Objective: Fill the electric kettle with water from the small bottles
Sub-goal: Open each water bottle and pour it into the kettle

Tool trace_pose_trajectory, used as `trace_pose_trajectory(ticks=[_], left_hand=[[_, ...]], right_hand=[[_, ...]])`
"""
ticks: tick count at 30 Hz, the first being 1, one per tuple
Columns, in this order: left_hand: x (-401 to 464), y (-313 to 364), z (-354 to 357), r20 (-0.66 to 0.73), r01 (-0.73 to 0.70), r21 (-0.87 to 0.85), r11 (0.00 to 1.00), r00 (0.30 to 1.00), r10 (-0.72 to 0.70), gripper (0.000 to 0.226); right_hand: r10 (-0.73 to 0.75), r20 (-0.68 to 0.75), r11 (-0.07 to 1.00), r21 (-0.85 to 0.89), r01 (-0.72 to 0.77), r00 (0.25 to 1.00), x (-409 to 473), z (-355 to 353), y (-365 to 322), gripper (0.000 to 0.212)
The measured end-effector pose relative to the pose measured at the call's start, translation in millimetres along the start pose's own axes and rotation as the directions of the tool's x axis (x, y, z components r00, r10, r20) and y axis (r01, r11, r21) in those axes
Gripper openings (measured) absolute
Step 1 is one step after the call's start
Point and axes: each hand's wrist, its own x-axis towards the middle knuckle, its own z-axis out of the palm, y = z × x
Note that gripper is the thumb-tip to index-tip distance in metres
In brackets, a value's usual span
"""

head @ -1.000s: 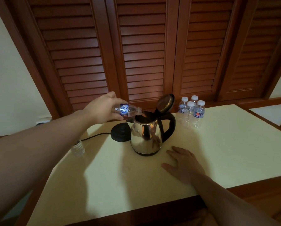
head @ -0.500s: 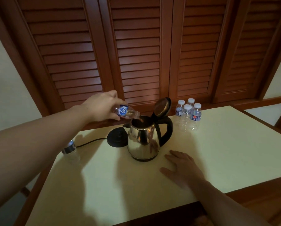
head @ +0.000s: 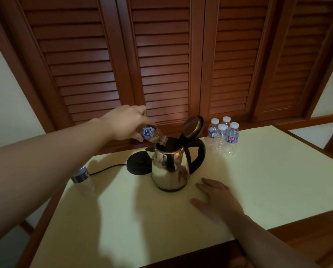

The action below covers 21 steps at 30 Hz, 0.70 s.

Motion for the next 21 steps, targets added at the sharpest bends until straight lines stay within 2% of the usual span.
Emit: trace_pose_trajectory(ticks=[13, 21], left_hand=[[18, 9, -17, 0.000, -0.124, 0.136, 0.983, 0.992, 0.126, 0.071], [10, 10, 4, -0.001, 0.016, -0.023, 1.000, 1.000, -0.016, 0.070]], right_hand=[[0.003, -0.012, 1.000, 0.021, -0.003, 1.000, -1, 0, 1, 0.078], [-0.010, -0.012, 1.000, -0.003, 0.010, 1.000, 1, 2, 2, 0.078]])
